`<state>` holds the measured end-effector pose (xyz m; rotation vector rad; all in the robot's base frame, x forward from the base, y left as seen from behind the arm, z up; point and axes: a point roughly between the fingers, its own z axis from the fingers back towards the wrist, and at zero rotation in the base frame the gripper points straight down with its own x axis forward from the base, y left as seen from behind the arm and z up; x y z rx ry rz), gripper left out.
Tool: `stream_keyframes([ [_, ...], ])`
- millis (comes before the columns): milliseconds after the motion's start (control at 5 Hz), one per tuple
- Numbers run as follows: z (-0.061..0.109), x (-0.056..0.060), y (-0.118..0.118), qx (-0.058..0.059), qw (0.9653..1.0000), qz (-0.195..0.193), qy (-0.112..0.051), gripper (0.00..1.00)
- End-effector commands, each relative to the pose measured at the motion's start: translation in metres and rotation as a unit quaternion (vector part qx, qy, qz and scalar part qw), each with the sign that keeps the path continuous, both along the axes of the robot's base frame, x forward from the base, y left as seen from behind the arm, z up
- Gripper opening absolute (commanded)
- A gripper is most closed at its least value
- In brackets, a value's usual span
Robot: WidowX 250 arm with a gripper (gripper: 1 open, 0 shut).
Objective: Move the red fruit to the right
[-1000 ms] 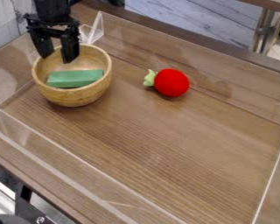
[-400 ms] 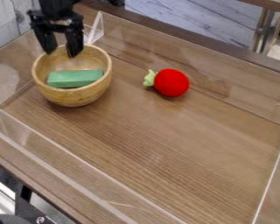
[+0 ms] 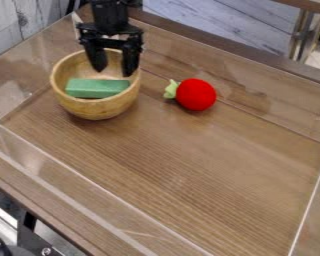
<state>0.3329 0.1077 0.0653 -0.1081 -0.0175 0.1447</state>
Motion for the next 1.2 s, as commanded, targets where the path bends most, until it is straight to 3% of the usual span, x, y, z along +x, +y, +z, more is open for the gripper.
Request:
stream_keyframes([
  [0,0.038,0.018,-0.009,0.010,0.9987,-0.013,-0.048,1.00],
  [400,0.046,0.012,-0.027,0.006,0.9980,-0.031,-0.056,1.00],
  [1000,0.046,0.009,-0.053,0.010,0.9978,0.008,-0.065,1.00],
])
